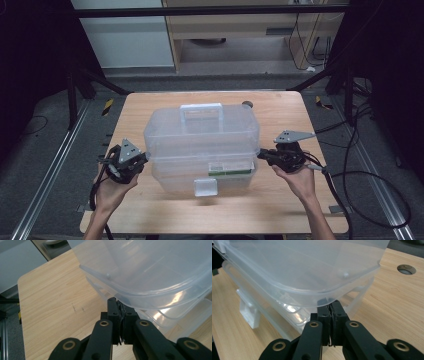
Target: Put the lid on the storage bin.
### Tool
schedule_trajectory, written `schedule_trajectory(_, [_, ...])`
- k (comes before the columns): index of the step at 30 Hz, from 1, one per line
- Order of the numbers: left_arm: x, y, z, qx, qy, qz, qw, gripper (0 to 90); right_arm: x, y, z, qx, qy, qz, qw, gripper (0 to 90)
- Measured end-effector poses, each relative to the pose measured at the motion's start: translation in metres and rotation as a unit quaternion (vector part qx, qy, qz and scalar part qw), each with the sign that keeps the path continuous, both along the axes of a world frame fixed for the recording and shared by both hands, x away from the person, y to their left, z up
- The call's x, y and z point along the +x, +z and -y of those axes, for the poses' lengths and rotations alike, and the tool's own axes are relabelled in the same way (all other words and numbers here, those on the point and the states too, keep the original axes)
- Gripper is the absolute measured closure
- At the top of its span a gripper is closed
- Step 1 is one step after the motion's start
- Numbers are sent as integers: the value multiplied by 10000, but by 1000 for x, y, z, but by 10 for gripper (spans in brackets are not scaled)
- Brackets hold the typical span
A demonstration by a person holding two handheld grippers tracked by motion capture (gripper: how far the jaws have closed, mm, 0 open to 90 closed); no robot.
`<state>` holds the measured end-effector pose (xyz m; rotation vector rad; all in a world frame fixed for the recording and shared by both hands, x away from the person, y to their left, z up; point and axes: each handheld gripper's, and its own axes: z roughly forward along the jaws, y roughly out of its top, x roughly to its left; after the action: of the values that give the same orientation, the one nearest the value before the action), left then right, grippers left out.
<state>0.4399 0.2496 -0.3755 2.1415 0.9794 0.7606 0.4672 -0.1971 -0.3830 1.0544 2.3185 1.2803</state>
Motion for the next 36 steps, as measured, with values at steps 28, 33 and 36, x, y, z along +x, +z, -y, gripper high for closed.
schedule_trajectory(28, [9, -30, -9, 234, 232, -603, 9976, 871, 2, -25, 2, -682, -231, -316, 9969, 900])
schedule_trajectory(33, [17, -39, -26, 153, 567, -670, 9960, 844, 5, -29, 15, -715, -540, -310, 9955, 888])
schedule_trajectory(36, [23, -47, -37, 26, 731, -698, 9949, 803, 9, -35, 25, -684, -777, -278, 9942, 817])
